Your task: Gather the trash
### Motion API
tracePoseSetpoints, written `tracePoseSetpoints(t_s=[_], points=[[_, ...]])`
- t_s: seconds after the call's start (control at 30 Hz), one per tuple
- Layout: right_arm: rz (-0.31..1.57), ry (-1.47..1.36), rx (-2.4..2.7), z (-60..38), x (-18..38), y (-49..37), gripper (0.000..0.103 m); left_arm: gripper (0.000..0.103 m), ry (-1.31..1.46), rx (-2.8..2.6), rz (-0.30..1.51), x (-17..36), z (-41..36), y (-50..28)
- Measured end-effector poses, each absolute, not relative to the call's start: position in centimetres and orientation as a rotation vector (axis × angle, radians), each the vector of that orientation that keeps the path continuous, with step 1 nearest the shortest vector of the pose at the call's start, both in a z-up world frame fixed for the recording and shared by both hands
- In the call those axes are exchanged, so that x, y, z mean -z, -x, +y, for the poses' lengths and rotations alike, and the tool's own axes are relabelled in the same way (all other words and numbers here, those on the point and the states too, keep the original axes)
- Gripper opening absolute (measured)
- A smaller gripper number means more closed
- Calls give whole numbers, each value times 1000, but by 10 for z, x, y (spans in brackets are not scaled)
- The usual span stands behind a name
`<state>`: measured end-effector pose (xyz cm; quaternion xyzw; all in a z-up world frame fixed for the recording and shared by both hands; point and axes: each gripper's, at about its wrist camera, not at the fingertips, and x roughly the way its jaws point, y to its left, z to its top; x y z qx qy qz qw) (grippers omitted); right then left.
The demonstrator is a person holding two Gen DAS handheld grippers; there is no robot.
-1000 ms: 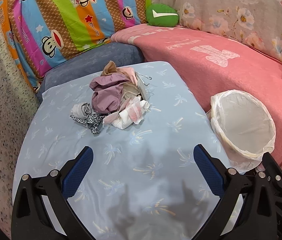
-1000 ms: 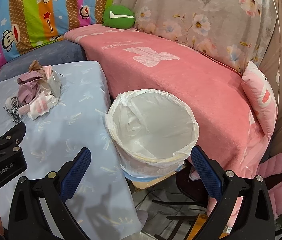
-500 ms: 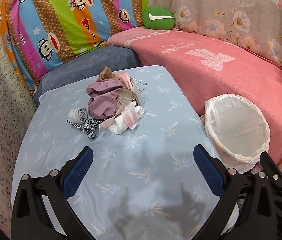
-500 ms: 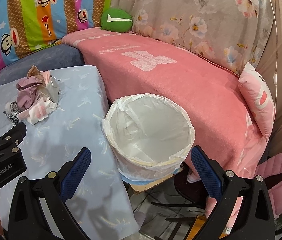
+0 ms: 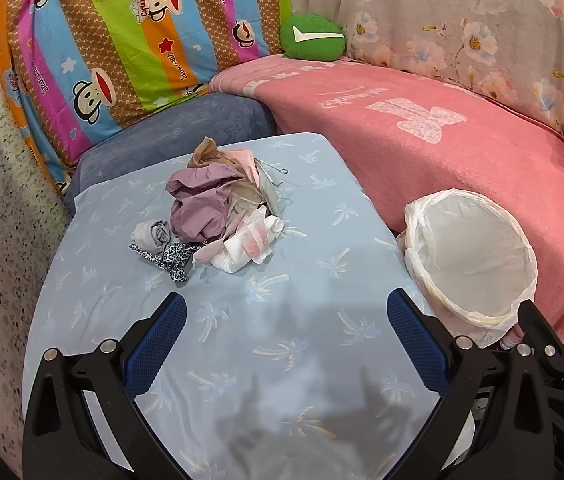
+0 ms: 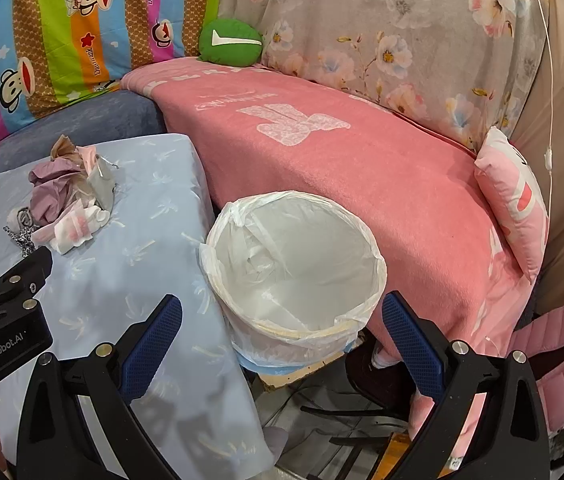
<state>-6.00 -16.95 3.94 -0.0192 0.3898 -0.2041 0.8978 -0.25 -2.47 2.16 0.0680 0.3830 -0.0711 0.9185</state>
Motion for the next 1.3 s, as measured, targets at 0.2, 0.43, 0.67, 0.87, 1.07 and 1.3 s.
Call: tracePoseSetpoints(t_s=[0.2, 0.43, 0.67, 0.87, 1.07, 1.3], points=[[816, 42, 422, -174, -41, 56, 97, 96, -142, 147, 791, -21, -25, 1], [814, 37, 424, -175, -38, 57, 97, 96, -145, 154, 793, -20, -24, 1], [815, 36, 425, -175, -37, 58, 97, 96, -149, 155, 785, -20, -24, 2], [816, 34, 429, -175, -36, 58, 97, 96, -146, 159, 788, -19, -24, 1], [815, 37, 434, -173, -34, 59, 97, 96, -138, 174, 791, -19, -24, 2], [815, 39, 434, -172, -34, 59, 97, 96, -135, 176, 792, -18, -22, 2]])
